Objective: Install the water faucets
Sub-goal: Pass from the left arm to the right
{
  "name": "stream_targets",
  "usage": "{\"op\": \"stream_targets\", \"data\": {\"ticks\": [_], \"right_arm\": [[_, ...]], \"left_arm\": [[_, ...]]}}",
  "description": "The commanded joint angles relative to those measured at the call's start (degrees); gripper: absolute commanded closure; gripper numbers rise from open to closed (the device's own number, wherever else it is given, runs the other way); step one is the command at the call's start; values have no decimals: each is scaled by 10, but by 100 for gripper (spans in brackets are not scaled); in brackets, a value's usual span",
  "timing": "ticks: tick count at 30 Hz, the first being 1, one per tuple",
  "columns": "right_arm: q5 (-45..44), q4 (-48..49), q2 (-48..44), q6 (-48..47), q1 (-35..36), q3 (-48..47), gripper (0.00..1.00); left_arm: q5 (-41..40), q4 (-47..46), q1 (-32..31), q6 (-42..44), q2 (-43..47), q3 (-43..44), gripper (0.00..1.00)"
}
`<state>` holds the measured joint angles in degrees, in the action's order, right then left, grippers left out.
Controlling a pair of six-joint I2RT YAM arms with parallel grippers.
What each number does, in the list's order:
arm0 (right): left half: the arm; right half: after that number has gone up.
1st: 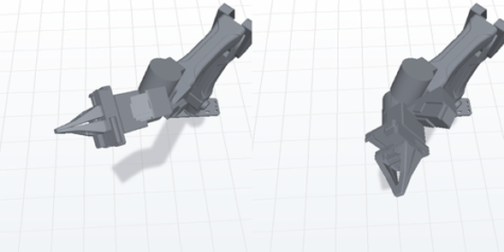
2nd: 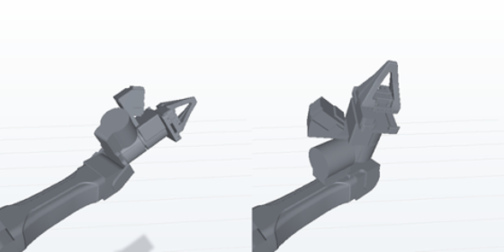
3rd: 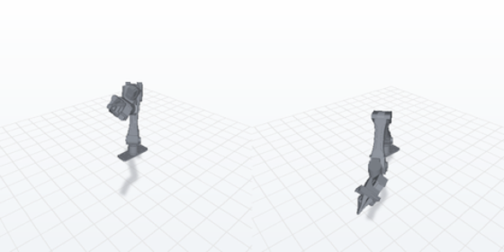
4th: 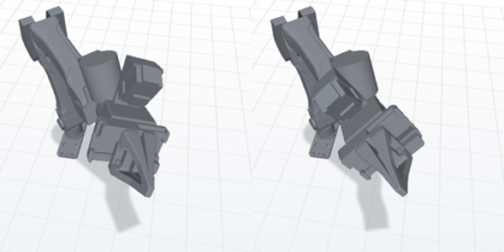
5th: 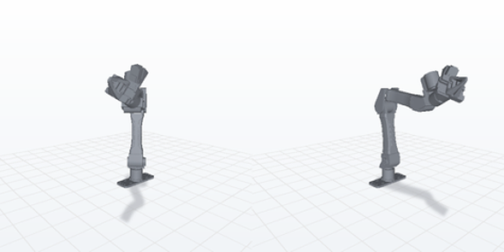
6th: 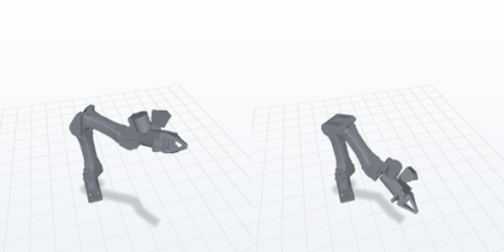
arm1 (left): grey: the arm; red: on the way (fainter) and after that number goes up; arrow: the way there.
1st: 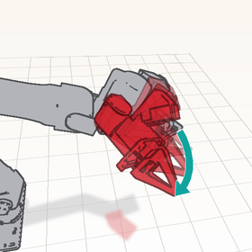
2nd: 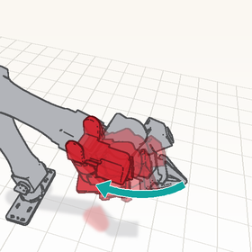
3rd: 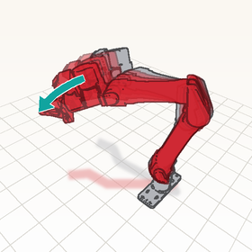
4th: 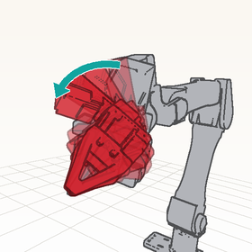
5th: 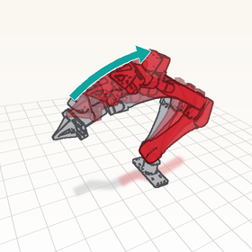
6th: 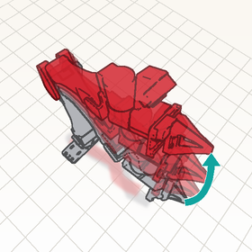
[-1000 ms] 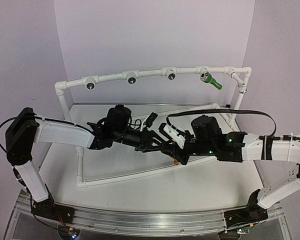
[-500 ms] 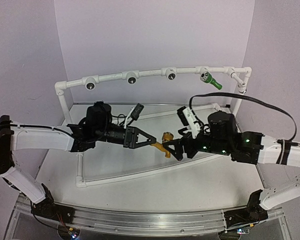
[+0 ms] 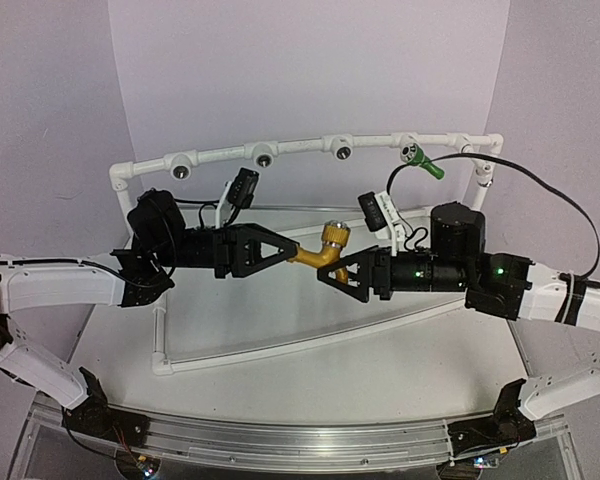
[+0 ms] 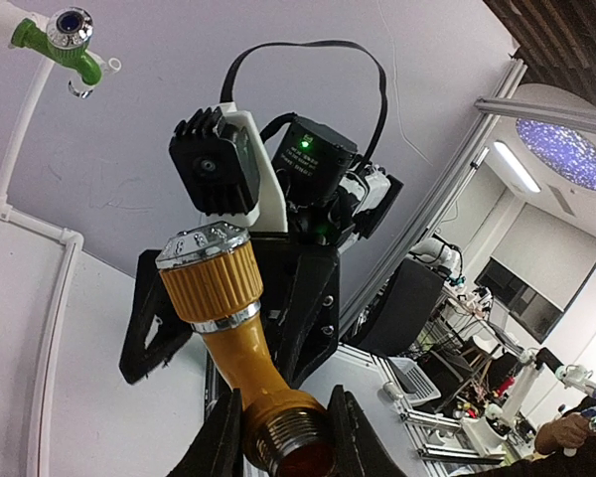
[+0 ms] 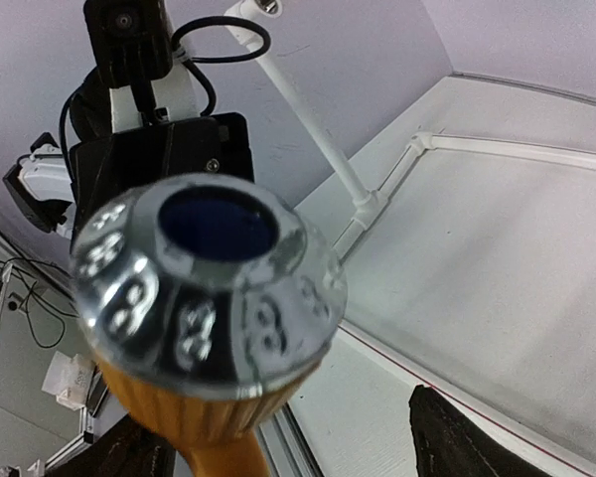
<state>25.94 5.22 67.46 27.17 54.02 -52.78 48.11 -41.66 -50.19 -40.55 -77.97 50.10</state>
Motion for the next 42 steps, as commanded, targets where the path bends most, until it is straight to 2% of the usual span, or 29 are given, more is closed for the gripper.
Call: {"op": "stream_targets", "data": {"ticks": [1,6,9,14,15,16,17,18,23,24,26,28,29,30,31,33,34,35,36,38,42], "right_arm": [[89,126,26,54,-6,-39,29],[111,218,40,79,-8,-28,34],[124,238,52,94,-8,-32,41],[166,270,80,122,-8,-44,76],[175,272,83,124,-8,-46,75],[182,272,87,126,-8,-47,66],[182,272,89,129,-8,-45,53],[179,273,90,128,-8,-40,47],[196,299,97,141,-8,-33,43],[198,304,96,142,-8,-31,46],[193,309,92,143,-8,-27,61],[185,312,89,142,-8,-27,89],[181,313,88,142,-8,-28,99],[172,313,84,141,-8,-26,100],[146,304,74,129,-8,-22,100],[9,150,34,45,-5,-36,100],[-59,64,19,-18,0,-46,100],[-129,-7,6,-82,8,-56,100],[-204,-55,-5,-133,16,-64,100],[-332,-128,-17,-213,24,-82,100],[-439,-207,-8,-363,27,-145,100]], "left_arm": [[15,-74,-3,-23,10,-1,100],[21,-83,-4,-22,11,-5,100],[23,-86,-4,-21,13,-8,100],[18,-90,-4,-21,11,-7,100],[14,-90,-4,-21,10,-8,100],[10,-91,-4,-20,11,-9,100],[9,-91,-4,-21,11,-8,100],[9,-92,-4,-20,12,-8,100],[-2,-94,-3,-14,22,-12,100],[-3,-93,-3,-13,23,-11,100],[3,-94,-3,-15,22,-8,100],[5,-94,-3,-16,20,-9,100],[5,-94,-3,-16,18,-10,100],[5,-94,-2,-16,17,-11,100],[3,-93,-2,-17,15,-13,96],[-36,-72,8,-14,24,-29,60],[-65,-49,12,-2,34,-41,38],[-98,-16,14,18,45,-52,22],[-131,22,14,42,53,-55,15],[-183,101,15,84,60,-58,13],[-199,181,14,151,25,-46,14]]}}
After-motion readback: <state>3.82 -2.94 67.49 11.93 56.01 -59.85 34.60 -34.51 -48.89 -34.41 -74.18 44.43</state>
